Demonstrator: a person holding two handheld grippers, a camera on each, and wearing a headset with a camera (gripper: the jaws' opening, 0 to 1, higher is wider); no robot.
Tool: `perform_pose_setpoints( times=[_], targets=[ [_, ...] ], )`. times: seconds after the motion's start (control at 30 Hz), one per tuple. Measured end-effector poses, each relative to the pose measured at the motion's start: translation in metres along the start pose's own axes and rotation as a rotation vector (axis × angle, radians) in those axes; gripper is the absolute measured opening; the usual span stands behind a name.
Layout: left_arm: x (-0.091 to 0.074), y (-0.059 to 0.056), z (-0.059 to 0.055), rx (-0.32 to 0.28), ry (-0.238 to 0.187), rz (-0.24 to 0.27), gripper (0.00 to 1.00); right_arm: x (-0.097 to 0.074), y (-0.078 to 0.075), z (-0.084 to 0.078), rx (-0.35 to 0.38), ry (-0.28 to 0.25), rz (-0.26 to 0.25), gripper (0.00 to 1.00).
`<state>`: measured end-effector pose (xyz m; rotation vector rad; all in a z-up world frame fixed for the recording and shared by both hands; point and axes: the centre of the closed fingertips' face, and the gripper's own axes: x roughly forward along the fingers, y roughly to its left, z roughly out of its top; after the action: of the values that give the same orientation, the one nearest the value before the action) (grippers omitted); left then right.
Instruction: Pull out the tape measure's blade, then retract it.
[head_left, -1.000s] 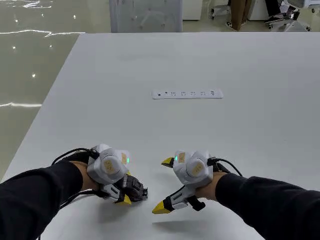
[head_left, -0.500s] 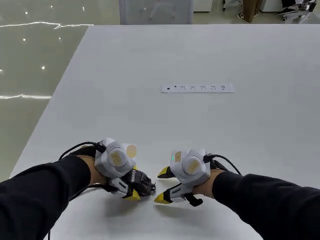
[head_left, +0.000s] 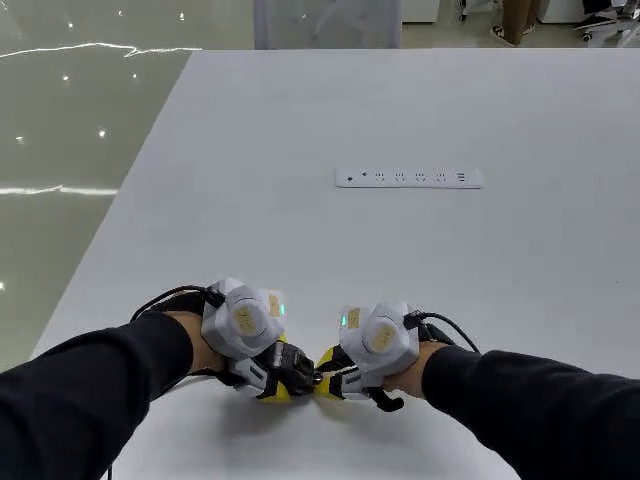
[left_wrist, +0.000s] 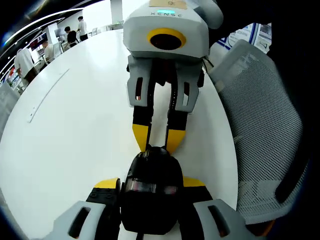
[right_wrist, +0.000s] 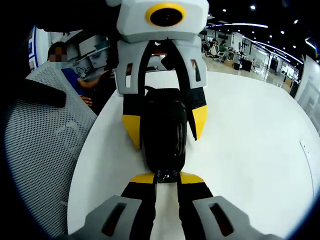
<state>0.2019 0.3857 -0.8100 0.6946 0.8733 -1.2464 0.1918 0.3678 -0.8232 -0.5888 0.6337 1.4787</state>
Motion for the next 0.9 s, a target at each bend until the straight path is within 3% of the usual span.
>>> perform_pose_setpoints(
  times=[0.9],
  targets=[
    [0.000, 0.001, -0.001, -0.040, 0.007, 0.016, 0.41, -0.009, -0.002, -0.009, 0.025, 0.022, -0.017, 0.12]
  ],
)
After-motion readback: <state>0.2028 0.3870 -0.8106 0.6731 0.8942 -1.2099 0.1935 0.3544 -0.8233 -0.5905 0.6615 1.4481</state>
